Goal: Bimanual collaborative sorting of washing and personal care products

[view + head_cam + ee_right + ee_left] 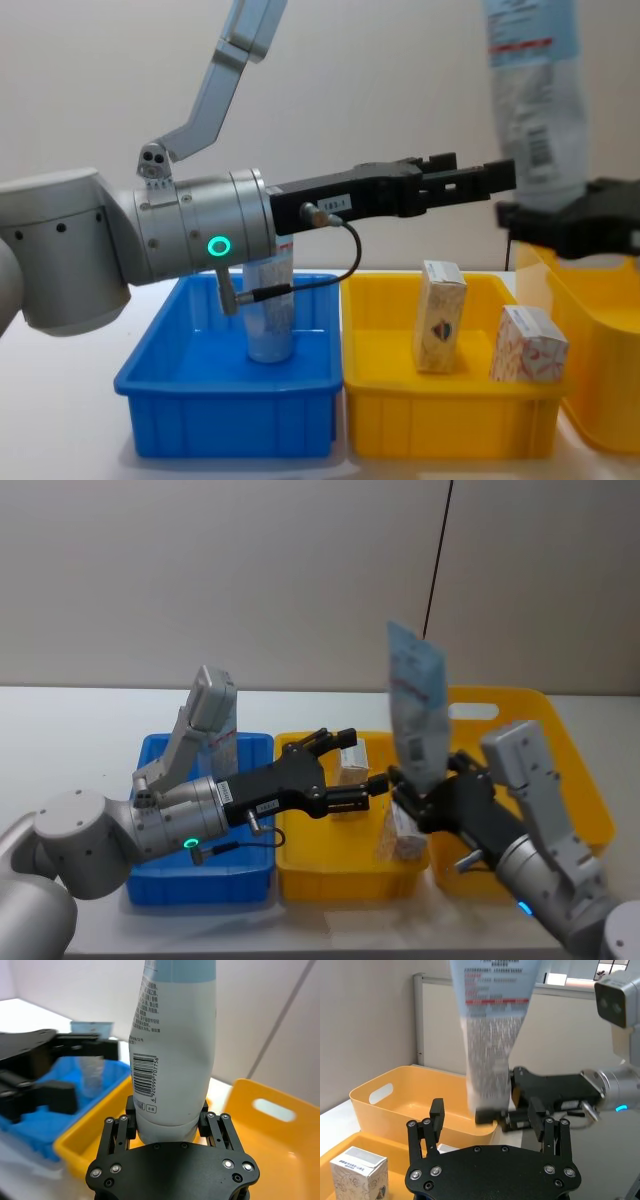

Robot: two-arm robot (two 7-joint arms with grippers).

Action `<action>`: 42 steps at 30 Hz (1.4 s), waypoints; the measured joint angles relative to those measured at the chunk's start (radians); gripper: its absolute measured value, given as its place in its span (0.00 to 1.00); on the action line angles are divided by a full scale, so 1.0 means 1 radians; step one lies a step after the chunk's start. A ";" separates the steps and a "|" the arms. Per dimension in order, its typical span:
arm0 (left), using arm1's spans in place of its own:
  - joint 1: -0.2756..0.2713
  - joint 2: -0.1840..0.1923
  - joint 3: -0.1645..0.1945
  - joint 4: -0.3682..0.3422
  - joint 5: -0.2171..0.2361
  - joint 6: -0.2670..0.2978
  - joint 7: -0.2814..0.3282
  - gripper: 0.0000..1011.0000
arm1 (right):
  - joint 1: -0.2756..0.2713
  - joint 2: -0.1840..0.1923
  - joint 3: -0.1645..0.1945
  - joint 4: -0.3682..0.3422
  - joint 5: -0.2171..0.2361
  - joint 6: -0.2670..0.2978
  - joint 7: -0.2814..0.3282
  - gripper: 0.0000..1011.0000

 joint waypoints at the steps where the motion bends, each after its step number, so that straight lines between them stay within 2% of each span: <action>1: 0.000 0.000 0.000 0.000 0.000 0.000 0.000 0.99 | -0.002 0.000 0.007 -0.002 0.000 -0.001 -0.005 0.63; 8: 0.000 0.000 0.000 0.000 0.000 0.000 0.000 0.99 | -0.024 -0.005 0.082 -0.030 0.009 0.006 -0.056 0.63; 9: 0.000 0.000 0.000 0.000 0.000 0.000 0.000 0.99 | -0.024 -0.005 0.082 -0.030 0.009 0.006 -0.056 0.63; 14: 0.000 0.000 0.000 0.000 0.000 0.000 0.000 0.99 | -0.031 -0.007 0.134 -0.046 0.024 0.057 -0.086 0.63; 18: 0.000 0.000 0.000 0.000 0.000 0.000 0.000 0.99 | -0.031 -0.006 0.156 -0.050 0.034 0.100 -0.094 0.63; 27: 0.000 0.000 0.000 0.000 0.000 0.000 0.000 0.99 | -0.014 -0.004 0.177 -0.037 0.049 0.204 -0.097 0.63; 32: 0.000 0.000 0.000 0.000 0.000 0.000 0.000 0.99 | 0.010 -0.009 0.174 0.005 0.048 0.257 -0.099 0.63; 42: 0.000 0.000 0.000 0.000 0.000 0.000 0.000 0.99 | 0.052 -0.039 0.161 0.095 0.016 0.288 -0.142 0.63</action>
